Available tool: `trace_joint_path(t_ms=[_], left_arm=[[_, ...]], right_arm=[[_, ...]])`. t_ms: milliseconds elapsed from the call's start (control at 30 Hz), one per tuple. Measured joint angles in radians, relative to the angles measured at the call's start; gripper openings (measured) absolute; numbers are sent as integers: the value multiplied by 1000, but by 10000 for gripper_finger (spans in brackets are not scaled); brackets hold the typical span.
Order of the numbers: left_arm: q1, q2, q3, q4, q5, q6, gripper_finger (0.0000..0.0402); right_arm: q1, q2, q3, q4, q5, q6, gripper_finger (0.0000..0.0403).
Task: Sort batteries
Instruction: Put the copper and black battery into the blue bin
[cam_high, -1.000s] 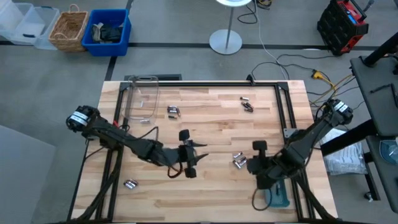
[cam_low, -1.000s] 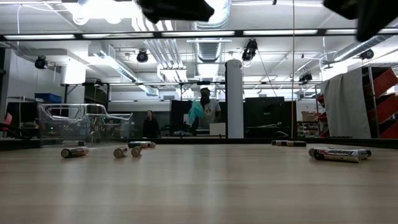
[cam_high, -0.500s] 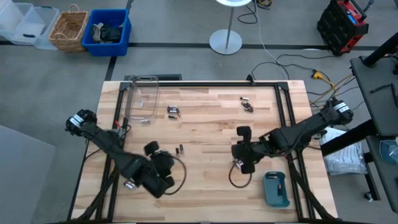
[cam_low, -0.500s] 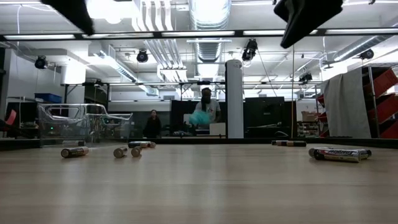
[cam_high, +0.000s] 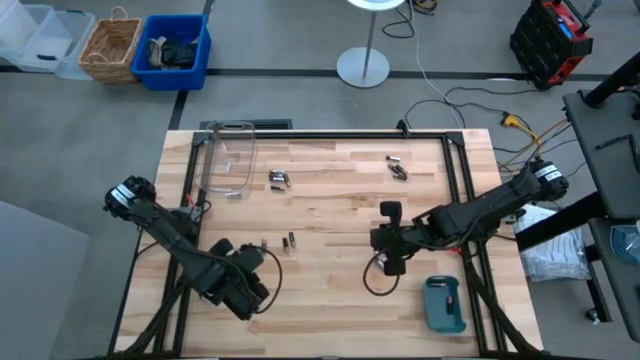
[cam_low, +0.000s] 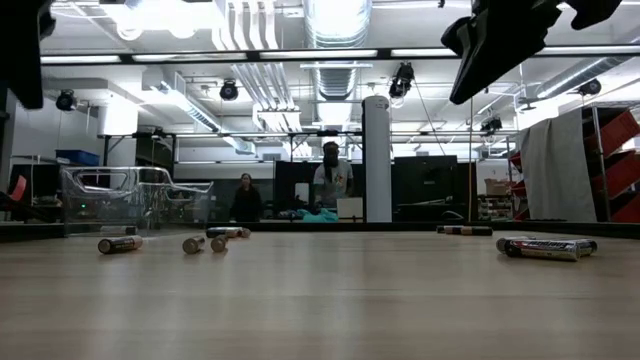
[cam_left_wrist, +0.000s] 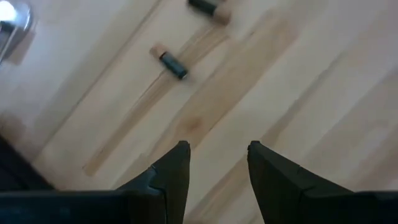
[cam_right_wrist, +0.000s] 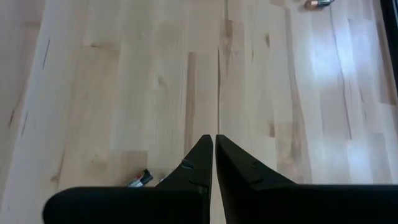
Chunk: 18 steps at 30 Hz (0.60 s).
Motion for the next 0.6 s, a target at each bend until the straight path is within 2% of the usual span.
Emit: trace_joint_path(t_ms=[333, 533, 600], left_arm=[[3, 0, -99, 3, 42, -123, 142], [1, -1, -136, 2, 234, -162, 142], [1, -1, -139, 1, 233, -162, 142]], right_arm=[[0, 0, -21, 53, 0, 6, 13], [0, 0, -28, 53, 0, 7, 13], [0, 0, -29, 52, 0, 6, 13]])
